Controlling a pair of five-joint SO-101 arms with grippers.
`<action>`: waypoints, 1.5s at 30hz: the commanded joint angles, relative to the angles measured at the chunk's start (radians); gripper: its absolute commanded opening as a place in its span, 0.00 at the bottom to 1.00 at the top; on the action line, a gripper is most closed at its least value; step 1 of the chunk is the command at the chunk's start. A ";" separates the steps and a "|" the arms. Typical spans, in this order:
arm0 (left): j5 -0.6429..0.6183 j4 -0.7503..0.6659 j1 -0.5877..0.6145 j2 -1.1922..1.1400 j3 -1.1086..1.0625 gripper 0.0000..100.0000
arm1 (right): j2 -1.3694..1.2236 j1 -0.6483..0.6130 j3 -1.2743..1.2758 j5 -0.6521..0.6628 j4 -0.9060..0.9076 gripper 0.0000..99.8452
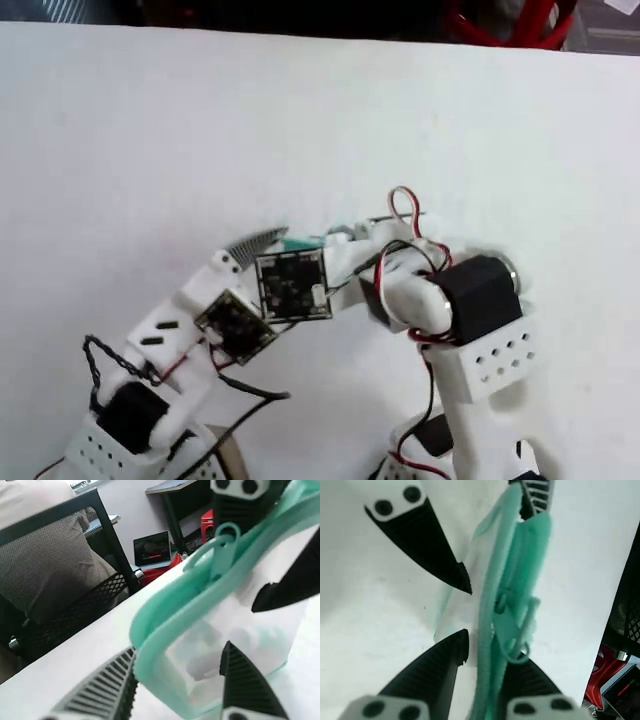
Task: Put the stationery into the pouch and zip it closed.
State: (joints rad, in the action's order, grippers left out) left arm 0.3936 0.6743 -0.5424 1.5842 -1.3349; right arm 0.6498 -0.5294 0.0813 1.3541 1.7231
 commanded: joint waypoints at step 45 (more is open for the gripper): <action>-0.187 0.031 -0.012 -0.012 0.043 0.02 | 0.116 -0.004 -0.230 -0.667 -0.096 0.33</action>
State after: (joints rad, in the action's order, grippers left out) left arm 0.2140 0.7357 -0.5654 1.5673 -1.2889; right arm 0.7526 -0.5600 -0.0875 0.8339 1.6924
